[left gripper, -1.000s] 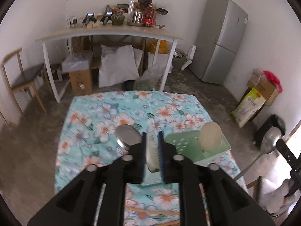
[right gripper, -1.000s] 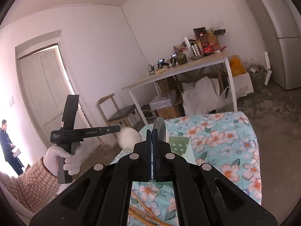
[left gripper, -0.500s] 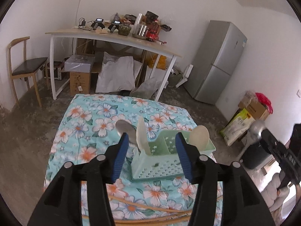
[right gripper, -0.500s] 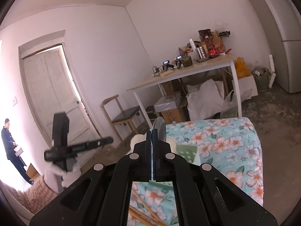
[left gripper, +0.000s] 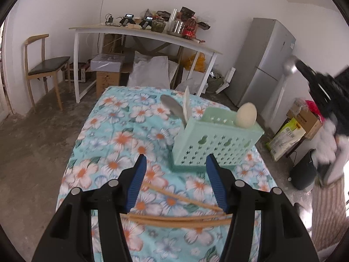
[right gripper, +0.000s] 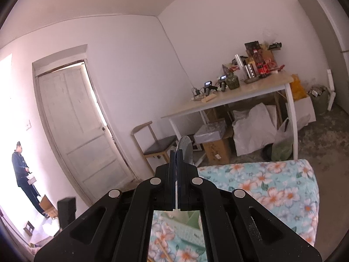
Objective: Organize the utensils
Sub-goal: 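Move both grippers down toward the wooden chopsticks beside the caddy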
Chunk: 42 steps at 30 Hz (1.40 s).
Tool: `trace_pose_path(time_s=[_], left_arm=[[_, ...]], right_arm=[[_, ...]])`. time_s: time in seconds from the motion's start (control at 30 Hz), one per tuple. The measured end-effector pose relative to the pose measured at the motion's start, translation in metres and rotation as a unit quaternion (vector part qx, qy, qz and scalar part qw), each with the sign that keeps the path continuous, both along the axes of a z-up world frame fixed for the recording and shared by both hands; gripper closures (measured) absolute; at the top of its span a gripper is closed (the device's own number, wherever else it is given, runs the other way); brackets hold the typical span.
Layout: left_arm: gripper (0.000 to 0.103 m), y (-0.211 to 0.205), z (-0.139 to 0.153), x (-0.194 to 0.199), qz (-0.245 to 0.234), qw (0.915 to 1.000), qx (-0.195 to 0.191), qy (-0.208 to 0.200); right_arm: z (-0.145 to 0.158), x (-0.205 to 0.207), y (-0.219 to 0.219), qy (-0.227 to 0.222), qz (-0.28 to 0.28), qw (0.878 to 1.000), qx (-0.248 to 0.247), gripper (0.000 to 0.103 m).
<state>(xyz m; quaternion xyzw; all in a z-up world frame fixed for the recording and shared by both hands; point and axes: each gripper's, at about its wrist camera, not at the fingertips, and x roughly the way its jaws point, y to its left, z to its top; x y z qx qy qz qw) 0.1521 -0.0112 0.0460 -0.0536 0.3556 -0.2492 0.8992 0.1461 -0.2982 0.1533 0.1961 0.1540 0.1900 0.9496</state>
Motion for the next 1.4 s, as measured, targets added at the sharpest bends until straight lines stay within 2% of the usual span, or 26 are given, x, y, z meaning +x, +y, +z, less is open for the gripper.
trace_pose_path(time_s=[0.2, 0.33, 0.4, 0.43, 0.57, 0.67, 0.93, 1.1, 1.3, 1.4], left_arm=[[0.048, 0.000, -0.021, -0.012, -0.004, 0.9996, 0.009, 0.026], [0.048, -0.002, -0.035, -0.015, -0.009, 0.9989, 0.006, 0.046], [0.048, -0.002, -0.040, -0.014, -0.009, 0.9984, 0.001, 0.055], [0.048, -0.001, -0.041, -0.014, -0.008, 0.9983, -0.001, 0.058], [0.048, -0.001, -0.048, -0.014, -0.008, 0.9979, -0.003, 0.065], [0.048, -0.003, -0.049, -0.014, -0.010, 0.9977, -0.005, 0.066], [0.048, -0.007, -0.052, -0.022, -0.015, 0.9977, 0.008, 0.065], [0.048, -0.007, -0.060, -0.031, -0.015, 0.9972, 0.025, 0.069], [0.048, -0.008, -0.076, -0.041, -0.026, 0.9951, 0.031, 0.090], [0.048, -0.011, -0.083, -0.040, -0.031, 0.9937, 0.027, 0.104]], right_arm=[[-0.028, 0.033, 0.003, 0.023, -0.005, 1.000, -0.007, 0.103], [-0.056, 0.041, 0.004, 0.050, -0.013, 0.998, -0.020, 0.103], [-0.071, 0.040, 0.005, 0.067, -0.019, 0.997, -0.034, 0.099], [-0.077, 0.036, 0.004, 0.076, -0.020, 0.996, -0.035, 0.099], [-0.083, 0.016, -0.002, 0.086, -0.035, 0.995, -0.035, 0.086], [-0.079, -0.005, -0.011, 0.084, -0.047, 0.995, -0.023, 0.085], [-0.070, -0.046, -0.014, 0.091, -0.060, 0.994, -0.005, 0.073], [-0.085, -0.064, 0.011, 0.134, -0.026, 0.991, -0.016, 0.056], [-0.127, -0.083, 0.041, 0.206, -0.015, 0.978, -0.040, 0.054], [-0.141, -0.090, 0.043, 0.226, -0.019, 0.973, -0.034, 0.054]])
